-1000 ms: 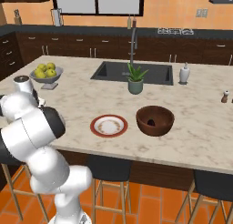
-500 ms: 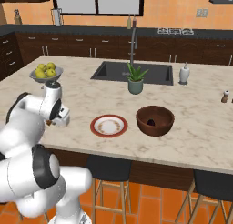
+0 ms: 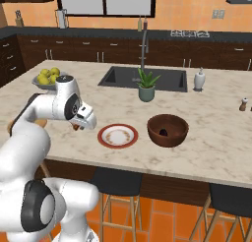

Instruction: Pick the chicken drumstick and eggplant from their plates and place them in the bowl. Then put the bowl in the fridge.

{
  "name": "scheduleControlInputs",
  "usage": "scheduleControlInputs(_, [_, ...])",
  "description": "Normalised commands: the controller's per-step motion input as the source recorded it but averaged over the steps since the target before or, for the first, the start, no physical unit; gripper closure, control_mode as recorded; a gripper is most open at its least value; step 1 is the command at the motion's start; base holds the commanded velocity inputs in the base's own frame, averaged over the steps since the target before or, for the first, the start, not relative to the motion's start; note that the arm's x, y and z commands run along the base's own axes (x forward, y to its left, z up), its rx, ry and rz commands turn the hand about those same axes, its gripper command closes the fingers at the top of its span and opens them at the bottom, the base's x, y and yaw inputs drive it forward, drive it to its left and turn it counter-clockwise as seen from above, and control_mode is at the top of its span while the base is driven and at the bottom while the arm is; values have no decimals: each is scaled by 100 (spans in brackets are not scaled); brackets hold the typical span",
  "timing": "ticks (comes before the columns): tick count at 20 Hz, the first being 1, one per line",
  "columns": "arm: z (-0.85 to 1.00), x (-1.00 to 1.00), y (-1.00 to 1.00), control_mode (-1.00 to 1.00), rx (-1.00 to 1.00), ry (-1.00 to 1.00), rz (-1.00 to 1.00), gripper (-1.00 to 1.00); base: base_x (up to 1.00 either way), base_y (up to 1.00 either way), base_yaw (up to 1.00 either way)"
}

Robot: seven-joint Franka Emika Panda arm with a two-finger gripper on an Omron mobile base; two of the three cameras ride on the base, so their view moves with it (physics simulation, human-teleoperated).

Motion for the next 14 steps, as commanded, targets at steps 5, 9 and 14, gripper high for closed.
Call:
scheduleControlInputs(5, [8,30,-100,-100,-25,-1,-14,100,0,0,0])
scheduleControlInputs(9, [11,67,-100,-100,-5,6,-4,100,0,0,0])
scheduleControlInputs(14, [18,42,-100,-100,5,6,0,100,0,0,0])
